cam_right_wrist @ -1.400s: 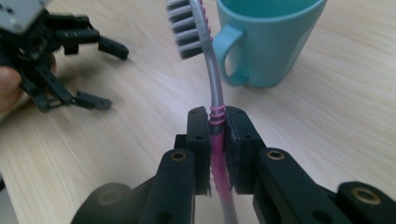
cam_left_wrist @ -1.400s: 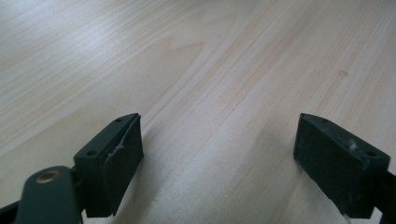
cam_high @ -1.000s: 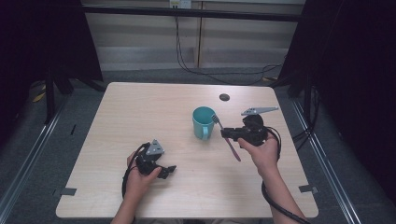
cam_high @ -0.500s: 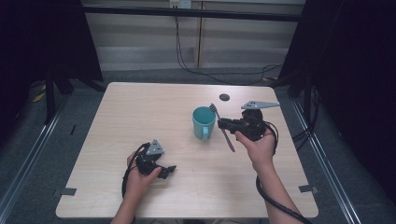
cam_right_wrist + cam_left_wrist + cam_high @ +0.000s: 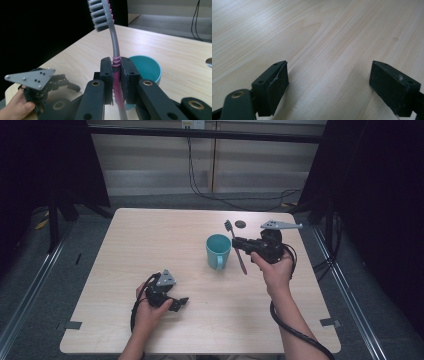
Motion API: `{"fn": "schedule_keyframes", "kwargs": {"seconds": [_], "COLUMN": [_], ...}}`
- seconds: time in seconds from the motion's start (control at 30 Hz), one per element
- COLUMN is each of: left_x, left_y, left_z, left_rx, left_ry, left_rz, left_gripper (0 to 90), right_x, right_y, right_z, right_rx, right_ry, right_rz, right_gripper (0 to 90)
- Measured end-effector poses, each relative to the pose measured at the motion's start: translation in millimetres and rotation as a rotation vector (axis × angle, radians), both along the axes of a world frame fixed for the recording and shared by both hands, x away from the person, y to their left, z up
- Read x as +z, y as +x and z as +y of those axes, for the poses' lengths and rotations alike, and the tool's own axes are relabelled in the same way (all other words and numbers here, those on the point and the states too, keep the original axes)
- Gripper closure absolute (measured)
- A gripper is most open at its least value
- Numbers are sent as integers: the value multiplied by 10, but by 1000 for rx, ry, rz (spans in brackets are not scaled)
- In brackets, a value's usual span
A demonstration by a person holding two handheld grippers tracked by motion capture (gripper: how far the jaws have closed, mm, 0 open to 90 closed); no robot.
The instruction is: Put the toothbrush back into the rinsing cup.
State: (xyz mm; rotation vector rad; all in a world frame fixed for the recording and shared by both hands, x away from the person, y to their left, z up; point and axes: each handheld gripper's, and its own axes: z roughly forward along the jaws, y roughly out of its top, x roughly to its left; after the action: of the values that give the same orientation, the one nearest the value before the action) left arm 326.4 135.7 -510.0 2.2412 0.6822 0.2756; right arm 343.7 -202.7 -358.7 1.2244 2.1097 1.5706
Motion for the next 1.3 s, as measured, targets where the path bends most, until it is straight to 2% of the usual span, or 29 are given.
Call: {"fn": "schedule_keyframes", "kwargs": {"seconds": [0.37,0.43,0.8,1.3], "left_x": [0,0,-2,-3], "left_y": [0,0,-2,-1], "left_z": [0,0,-3,-3], "left_rx": [0,0,4,4], "left_ry": [0,0,-6,-7], "left_rz": [0,0,1,0], "left_gripper": [155,155,155,155], "right_x": [45,46,78,128], "right_y": [86,99,162,278], "right_z": [31,32,3,-17], "right_rx": [2,-5,-43,-52], "right_ry": [55,49,87,132], "right_rz": [-25,-29,-65,-78], "right_gripper": [813,813,813,813]}}
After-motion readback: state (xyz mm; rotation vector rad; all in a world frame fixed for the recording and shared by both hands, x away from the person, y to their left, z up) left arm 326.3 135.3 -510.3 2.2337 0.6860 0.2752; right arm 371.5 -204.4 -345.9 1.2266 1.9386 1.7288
